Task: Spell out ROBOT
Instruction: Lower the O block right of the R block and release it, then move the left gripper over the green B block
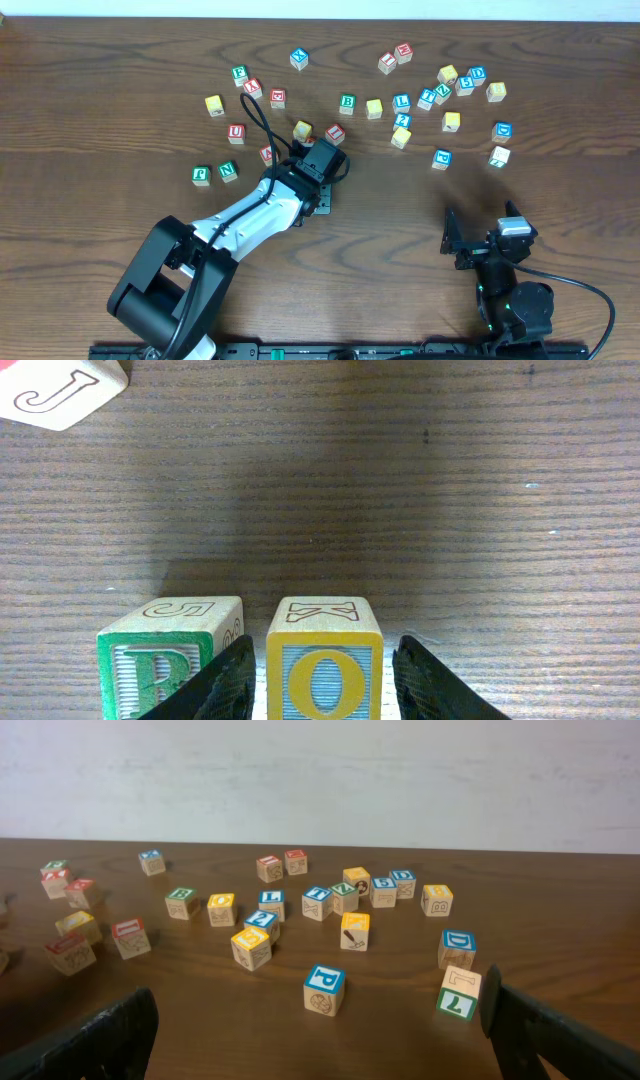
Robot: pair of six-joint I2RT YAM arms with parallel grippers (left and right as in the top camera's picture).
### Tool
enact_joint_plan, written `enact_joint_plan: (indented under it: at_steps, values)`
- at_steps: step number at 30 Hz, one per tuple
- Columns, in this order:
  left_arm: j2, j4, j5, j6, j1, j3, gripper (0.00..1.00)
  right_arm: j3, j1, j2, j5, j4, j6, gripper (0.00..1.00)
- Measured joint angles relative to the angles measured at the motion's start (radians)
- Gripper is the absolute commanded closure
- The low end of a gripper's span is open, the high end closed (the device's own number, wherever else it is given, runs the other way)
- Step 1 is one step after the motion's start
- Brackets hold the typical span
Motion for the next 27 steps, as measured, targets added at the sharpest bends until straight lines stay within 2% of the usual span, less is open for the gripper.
enact_joint_plan:
  at_steps: [15, 17, 20, 22, 24, 27]
  values:
    - [-0.047, -0.003, 0.0, 0.03, 0.0, 0.0, 0.56, 0.0, 0.0, 0.0, 0.0, 0.0, 0.0, 0.01]
    - [-0.091, -0.006, 0.0, 0.043, 0.0, 0.0, 0.49, 0.0, 0.0, 0.0, 0.0, 0.0, 0.0, 0.01]
    - [-0.217, -0.029, 0.0, 0.064, 0.0, 0.0, 0.48, 0.0, 0.0, 0.0, 0.0, 0.0, 0.0, 0.01]
    - [-0.304, -0.1, -0.001, 0.075, 0.0, 0.016, 0.46, 0.0, 0.0, 0.0, 0.0, 0.0, 0.0, 0.01]
    - [-0.335, -0.179, -0.003, 0.083, 0.0, 0.074, 0.38, 0.0, 0.0, 0.0, 0.0, 0.0, 0.0, 0.01]
    - [-0.332, -0.303, -0.003, 0.108, 0.0, 0.229, 0.33, 0.0, 0.0, 0.0, 0.0, 0.0, 0.0, 0.01]
